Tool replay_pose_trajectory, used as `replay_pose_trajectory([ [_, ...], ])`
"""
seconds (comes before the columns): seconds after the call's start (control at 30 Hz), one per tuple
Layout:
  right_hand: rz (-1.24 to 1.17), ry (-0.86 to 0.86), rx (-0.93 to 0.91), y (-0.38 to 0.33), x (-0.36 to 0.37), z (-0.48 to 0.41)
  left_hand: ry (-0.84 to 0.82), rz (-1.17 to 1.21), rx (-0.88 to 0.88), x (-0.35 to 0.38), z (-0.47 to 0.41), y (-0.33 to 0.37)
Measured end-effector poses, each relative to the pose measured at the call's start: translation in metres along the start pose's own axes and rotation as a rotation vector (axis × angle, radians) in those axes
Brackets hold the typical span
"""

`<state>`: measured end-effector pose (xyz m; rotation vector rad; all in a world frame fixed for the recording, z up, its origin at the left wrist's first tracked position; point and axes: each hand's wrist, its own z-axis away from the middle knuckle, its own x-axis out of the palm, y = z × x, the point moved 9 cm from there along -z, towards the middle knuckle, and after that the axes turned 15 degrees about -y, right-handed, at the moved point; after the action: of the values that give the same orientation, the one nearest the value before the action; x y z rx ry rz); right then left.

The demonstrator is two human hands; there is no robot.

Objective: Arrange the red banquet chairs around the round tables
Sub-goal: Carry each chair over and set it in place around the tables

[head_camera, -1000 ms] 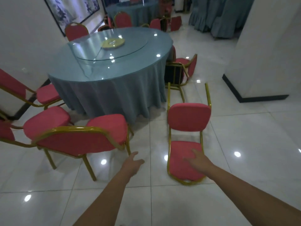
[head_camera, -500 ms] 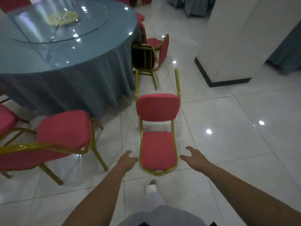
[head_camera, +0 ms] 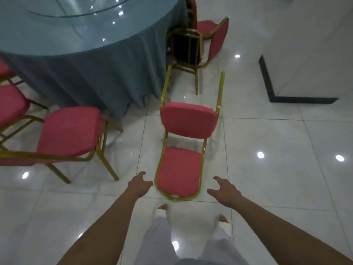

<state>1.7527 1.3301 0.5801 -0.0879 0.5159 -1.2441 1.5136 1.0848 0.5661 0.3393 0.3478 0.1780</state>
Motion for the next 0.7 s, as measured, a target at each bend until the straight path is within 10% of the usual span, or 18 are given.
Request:
replay_pose_trajectory([
  [0.33, -0.168, -0.07, 0.003, 0.069, -0.052, -0.084, 0.027, 0.059, -0.193, 0.085, -0.064, -0.012],
  [0.7, -0.288, -0.092, 0.036, 0.126, 0.061, -0.355, 0.024, 0.166, -0.177, 0.12, -0.331, -0.095],
])
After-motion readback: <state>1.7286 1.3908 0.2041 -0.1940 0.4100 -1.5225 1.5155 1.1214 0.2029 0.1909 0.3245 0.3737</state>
